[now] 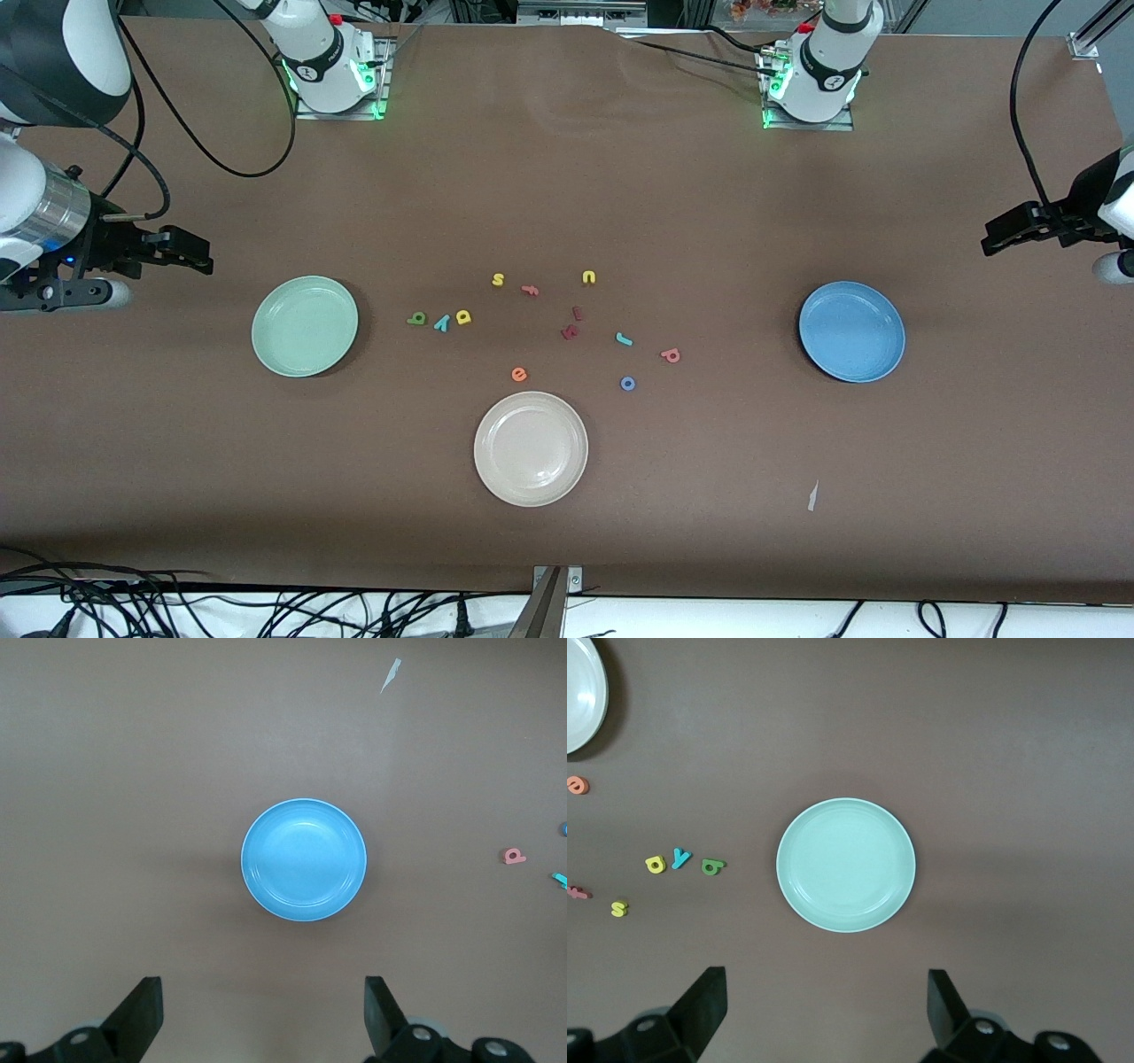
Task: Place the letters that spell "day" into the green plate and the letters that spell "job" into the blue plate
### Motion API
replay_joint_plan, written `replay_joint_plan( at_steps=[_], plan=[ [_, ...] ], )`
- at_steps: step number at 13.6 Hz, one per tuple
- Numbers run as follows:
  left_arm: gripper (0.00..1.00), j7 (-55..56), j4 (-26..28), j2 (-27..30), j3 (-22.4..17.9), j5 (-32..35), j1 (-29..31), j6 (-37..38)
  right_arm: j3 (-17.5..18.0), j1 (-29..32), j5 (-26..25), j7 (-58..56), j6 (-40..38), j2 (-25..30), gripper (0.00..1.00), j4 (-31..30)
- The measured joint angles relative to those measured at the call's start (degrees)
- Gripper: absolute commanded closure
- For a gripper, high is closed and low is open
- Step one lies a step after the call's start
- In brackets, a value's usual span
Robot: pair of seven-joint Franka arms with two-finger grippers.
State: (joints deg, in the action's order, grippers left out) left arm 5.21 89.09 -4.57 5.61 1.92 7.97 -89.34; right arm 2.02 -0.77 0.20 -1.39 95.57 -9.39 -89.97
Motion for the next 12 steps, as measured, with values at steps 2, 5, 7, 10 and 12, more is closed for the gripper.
replay_joint_plan(
  at_steps=[2, 5, 7, 10, 12],
  plan=[
    [0.0, 0.0, 0.0, 0.0, 0.0, 0.0, 0.0, 0.0, 0.0, 0.0, 0.0, 0.0, 0.1, 0.0, 0.0, 0.0],
    [0.0, 0.0, 0.0, 0.0, 0.2, 0.0, -0.1, 0.0, 0.0, 0.0, 0.0, 0.0, 0.1, 0.0, 0.0, 0.0],
    [0.0, 0.0, 0.0, 0.0, 0.2, 0.0, -0.1, 0.0, 0.0, 0.0, 0.0, 0.0, 0.1, 0.0, 0.0, 0.0],
    [0.0, 0.0, 0.0, 0.0, 0.2, 0.0, -0.1, 0.0, 0.0, 0.0, -0.2, 0.0, 0.1, 0.0, 0.0, 0.0],
    [0.0, 0.0, 0.0, 0.0, 0.2, 0.0, -0.1, 0.0, 0.0, 0.0, -0.5, 0.0, 0.1, 0.0, 0.0, 0.0]
  ],
)
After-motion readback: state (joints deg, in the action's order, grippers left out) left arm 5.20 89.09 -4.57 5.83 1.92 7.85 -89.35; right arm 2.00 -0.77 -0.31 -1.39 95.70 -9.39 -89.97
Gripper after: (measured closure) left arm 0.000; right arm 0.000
